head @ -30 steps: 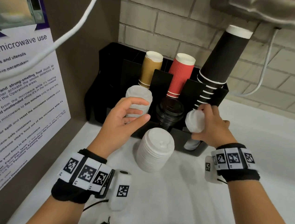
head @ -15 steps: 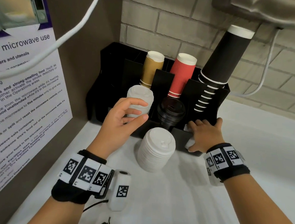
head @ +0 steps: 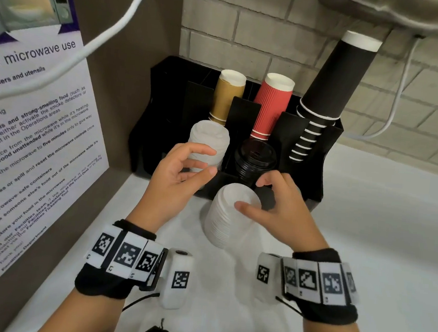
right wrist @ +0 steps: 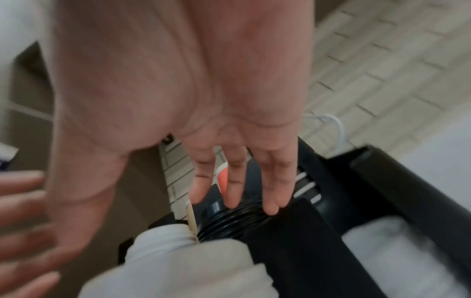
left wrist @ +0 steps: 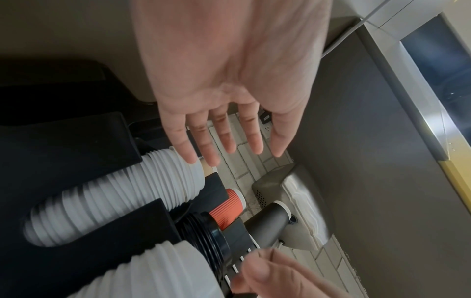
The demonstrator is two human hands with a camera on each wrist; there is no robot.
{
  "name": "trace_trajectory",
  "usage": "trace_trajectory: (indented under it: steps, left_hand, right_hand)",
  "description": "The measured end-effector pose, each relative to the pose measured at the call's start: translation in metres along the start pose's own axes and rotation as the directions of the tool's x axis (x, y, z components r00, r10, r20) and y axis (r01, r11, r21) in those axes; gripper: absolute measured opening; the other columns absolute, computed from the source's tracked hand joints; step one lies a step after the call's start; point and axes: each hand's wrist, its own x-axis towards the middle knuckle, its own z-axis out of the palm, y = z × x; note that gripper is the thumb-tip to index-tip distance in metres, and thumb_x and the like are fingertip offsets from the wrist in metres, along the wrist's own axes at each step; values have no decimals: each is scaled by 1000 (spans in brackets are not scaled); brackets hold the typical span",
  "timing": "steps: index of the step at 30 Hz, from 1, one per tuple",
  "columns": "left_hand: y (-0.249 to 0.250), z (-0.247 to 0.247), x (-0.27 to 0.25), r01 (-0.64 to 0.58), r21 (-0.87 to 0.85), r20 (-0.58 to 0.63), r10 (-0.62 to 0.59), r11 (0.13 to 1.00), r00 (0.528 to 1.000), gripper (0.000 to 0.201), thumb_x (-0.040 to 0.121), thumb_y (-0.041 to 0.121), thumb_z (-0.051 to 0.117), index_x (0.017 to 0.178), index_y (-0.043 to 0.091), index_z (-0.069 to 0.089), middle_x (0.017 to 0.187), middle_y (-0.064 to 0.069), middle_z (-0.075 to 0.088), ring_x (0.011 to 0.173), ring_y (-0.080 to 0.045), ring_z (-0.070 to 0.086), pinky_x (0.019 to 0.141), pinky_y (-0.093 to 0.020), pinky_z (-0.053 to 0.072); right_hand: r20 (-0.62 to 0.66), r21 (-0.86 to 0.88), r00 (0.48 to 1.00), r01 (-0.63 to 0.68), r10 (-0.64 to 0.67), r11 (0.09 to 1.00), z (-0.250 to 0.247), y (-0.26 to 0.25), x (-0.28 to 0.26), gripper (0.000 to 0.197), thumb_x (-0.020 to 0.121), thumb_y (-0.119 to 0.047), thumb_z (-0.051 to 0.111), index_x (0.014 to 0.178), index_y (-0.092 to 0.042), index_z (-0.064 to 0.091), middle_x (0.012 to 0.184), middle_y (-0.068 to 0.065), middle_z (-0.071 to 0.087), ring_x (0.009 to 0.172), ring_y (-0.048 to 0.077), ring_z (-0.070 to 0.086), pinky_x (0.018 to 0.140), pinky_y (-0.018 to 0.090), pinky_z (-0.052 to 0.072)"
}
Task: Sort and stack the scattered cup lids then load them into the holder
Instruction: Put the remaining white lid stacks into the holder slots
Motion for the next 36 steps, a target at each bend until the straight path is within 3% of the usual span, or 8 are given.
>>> trace_trajectory:
  steps: [3,7,20,23,26,29,32,36]
  left_hand:
    - [0,-1,-2,2,8,0,-2,1000,1000,25,90,10,66,106,29,62,121,-4,56,100,-4,61,80,-15,48]
    - [1,-2,-1,1,-4,-1,-1,1000,1000,25,89,9,66,105,28,62,121,-6,56,98,-4,60,78,-16,48]
    - [-2,-3,-3,11,2,-4,-11,1000,1000,24,90,10,66,107,26,62,119,-3,56,98,-4,61,81,-17,49]
    - [-2,-3,-4,26,6,-9,-26,1000,1000,25,90,9,66,108,26,62,118,-2,56,100,-7,61,82,-18,49]
    - [-2,-4,-5,59,24,51,-60,998,997,37,86,10,72,114,31,60,123,4,57,109,-9,59,87,-22,48]
    - [-2,1,-8,106,61,224,-117,993,968,75,65,39,83,132,40,49,137,16,53,123,-3,53,101,-24,44]
    - [-3,12,-12,121,5,279,-117,993,953,102,56,44,87,143,40,36,146,11,47,132,-7,48,112,-35,39]
    - [0,19,-16,119,-78,246,-96,990,965,92,60,37,85,139,45,38,145,6,49,128,-15,54,109,-44,44]
  right_hand:
    - [-33,-53,999,-2,1,999,11,-9,-4,57,62,-52,80,98,-21,49,103,-3,43,90,13,46,76,24,42]
    - [49,-98,995,-78,83,992,26,-12,-6,64,59,-51,83,98,-24,40,106,-4,38,93,19,46,78,30,43]
    - [26,-23,996,-79,80,997,36,-12,1,60,57,-32,82,96,-22,38,103,-2,36,85,25,46,72,32,42]
    - [-35,-1,998,-55,55,998,29,-12,0,59,56,-31,82,96,-21,40,102,-2,37,86,22,45,68,26,38]
    - [-113,112,993,-10,23,994,16,-15,-1,56,58,-28,82,96,-20,43,102,-1,40,91,9,44,70,12,37]
    - [-138,265,990,30,7,964,5,-24,-2,55,60,-31,83,100,-24,46,103,-1,45,93,-1,45,72,5,37]
    - [-54,403,998,-2,26,915,2,-33,-5,59,62,-39,75,112,-34,44,110,0,46,100,15,53,77,22,48]
    - [97,522,995,-43,-9,852,1,-36,-12,68,68,-41,72,128,-46,40,125,-5,49,113,13,56,87,29,54]
